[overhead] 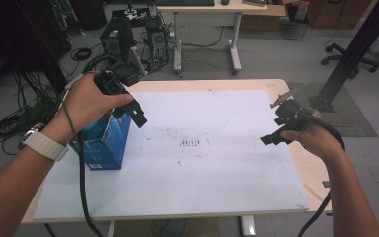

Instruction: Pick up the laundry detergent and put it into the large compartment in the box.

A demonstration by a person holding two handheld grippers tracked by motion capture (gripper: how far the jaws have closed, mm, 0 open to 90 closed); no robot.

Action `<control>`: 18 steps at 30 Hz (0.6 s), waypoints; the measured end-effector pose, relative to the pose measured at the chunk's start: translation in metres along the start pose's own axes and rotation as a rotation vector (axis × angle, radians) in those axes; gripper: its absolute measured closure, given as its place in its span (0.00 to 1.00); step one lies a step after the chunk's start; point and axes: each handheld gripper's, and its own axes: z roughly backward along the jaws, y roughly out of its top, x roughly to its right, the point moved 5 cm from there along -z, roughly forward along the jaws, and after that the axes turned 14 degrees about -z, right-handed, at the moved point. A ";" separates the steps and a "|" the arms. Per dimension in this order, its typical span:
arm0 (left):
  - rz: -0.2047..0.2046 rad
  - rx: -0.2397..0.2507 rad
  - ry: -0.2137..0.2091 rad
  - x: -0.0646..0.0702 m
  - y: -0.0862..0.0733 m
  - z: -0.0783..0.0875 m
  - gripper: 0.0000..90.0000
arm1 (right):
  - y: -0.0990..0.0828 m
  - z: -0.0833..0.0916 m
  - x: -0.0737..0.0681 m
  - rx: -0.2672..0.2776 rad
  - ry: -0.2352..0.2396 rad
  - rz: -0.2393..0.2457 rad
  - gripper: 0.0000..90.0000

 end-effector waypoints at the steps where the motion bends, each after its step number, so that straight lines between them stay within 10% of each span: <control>1: -0.005 0.000 -0.004 0.001 0.001 0.000 0.12 | 0.000 0.000 0.000 0.000 0.000 0.000 0.08; 18: -0.087 0.008 -0.024 0.025 0.011 -0.008 0.12 | 0.000 0.001 -0.002 0.003 0.002 0.002 0.08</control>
